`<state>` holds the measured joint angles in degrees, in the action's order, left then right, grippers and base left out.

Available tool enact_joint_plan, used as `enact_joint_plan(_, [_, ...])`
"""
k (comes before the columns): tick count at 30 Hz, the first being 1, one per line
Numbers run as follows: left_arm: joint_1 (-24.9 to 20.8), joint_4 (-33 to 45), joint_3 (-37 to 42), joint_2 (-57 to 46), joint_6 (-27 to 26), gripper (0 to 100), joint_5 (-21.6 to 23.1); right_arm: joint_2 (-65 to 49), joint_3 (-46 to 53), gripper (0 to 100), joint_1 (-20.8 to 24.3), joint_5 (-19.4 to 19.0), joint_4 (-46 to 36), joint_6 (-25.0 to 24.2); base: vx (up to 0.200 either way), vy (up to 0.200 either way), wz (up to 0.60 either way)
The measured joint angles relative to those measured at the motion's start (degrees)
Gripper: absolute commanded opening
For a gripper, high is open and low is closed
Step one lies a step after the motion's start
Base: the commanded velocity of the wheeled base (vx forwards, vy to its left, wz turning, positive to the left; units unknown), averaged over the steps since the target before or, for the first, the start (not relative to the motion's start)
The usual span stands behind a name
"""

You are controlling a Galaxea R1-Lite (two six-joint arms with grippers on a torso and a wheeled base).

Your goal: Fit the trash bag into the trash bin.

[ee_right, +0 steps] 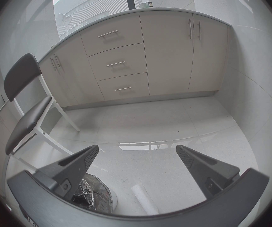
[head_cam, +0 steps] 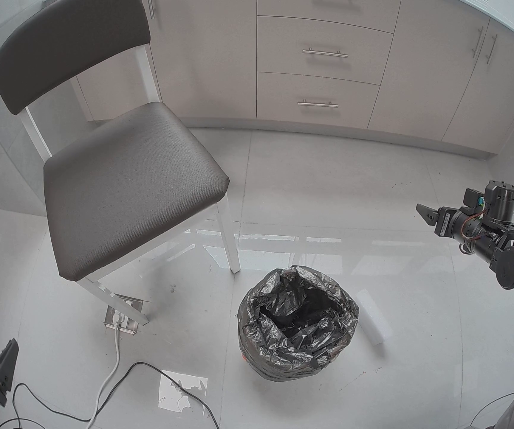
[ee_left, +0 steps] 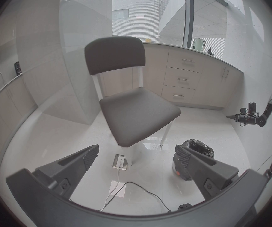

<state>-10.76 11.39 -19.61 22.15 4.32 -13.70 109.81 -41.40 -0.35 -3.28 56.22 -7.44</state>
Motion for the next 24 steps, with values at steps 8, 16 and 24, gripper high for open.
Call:
enact_joint_plan(8, [2.8,-4.1,10.0,-12.7,-0.3,100,-0.7,0.1,-0.6,100,-0.3,-0.3,0.3,0.0,0.000,0.000,0.00])
enact_joint_plan(16, [3.6,-14.1,17.6,-15.3,-0.9,100,-3.7,2.0,-2.7,100,-0.4,-0.4,0.3,0.1,0.000,0.000,0.00])
enact_joint_plan(24, [3.7,-15.2,18.5,-15.8,-0.8,100,-3.9,4.2,-5.1,100,-1.1,-0.8,0.3,0.2,0.000,0.000,0.00])
